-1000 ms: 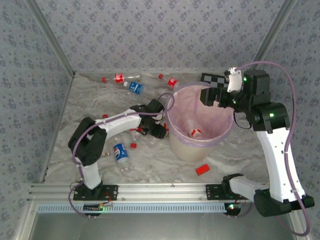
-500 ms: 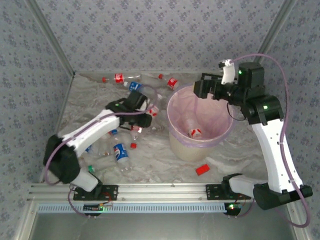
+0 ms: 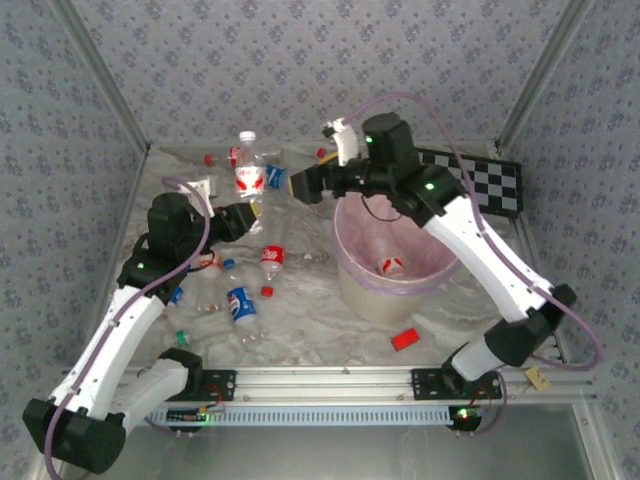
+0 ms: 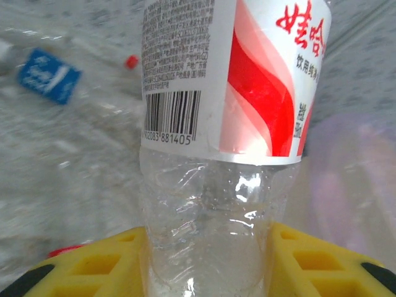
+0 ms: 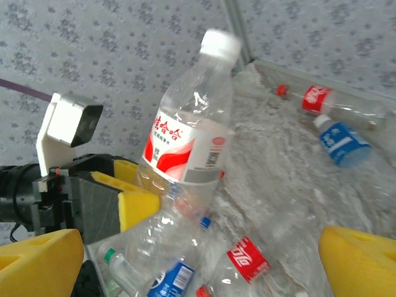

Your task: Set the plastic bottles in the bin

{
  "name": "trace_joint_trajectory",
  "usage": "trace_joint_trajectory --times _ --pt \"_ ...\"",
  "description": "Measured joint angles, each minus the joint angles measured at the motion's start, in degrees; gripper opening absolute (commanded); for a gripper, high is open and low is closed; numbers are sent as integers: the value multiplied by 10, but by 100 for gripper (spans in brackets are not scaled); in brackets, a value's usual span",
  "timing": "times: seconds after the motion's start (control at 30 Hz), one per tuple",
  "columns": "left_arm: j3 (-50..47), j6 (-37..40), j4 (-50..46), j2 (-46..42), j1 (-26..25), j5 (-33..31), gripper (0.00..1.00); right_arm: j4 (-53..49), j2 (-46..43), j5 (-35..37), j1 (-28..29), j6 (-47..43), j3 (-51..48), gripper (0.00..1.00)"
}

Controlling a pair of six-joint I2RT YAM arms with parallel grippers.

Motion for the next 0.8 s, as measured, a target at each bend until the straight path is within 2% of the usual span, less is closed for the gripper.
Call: trace_joint_trajectory --times 0.2,0.47,0.5,0.7,0.8 --pt "-1 -49 99 10 0 74 44 36 67 -64 -7 7 24 100" --pt "-7 -76 155 14 0 101 43 75 113 -156 -20 38 53 99" --pt "-9 -79 158 15 0 102 43 79 118 -165 -20 42 57 96" --pt "-12 -83 169 24 0 106 43 101 133 -192 -19 66 68 64" --pt "-14 -85 173 26 0 106 43 104 135 -196 -22 71 69 60"
